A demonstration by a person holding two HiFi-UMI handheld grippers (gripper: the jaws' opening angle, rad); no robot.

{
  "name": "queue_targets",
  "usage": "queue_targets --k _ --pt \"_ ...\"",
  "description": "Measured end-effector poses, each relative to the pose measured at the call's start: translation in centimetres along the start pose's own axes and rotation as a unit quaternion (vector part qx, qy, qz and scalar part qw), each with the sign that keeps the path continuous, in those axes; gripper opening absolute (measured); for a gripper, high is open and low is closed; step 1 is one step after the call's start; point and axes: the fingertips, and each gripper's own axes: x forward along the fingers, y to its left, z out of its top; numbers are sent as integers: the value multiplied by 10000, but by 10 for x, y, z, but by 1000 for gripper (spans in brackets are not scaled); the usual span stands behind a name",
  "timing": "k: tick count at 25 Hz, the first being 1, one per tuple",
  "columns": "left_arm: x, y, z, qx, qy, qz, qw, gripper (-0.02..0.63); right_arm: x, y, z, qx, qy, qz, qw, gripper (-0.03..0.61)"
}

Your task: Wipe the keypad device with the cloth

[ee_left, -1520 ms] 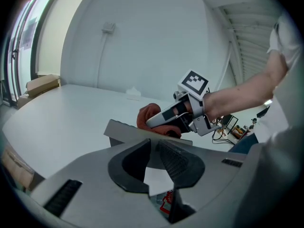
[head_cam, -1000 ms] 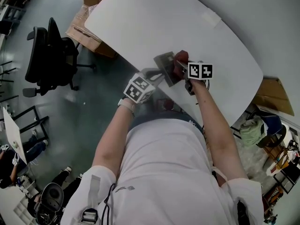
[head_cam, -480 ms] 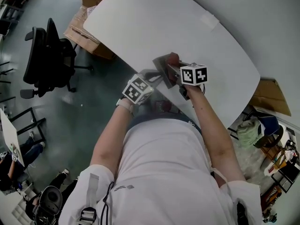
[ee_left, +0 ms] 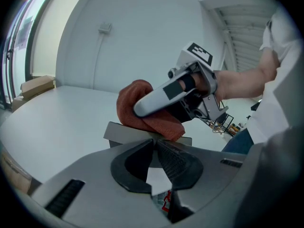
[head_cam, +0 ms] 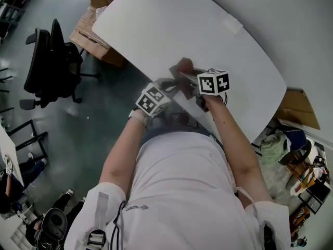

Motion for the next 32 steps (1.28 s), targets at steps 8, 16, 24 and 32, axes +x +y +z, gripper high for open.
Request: queue_targets --k 8,16,24,32 --pt "0 1 0 -13 -37 -6 10000 35 9 -17 5 199 -60 -71 9998 95" --pt "1 -1 0 -115 -123 -10 9999 35 6 -70 -2 588 -313 -767 9948 95" --pt "1 2 -1 -153 -171 29 9997 35 3 -117 -12 628 -281 -1456 9870 95" --pt "-4 6 -3 -474 -213 85 9986 37 3 -131 -15 704 -249 -1487 9861 95"
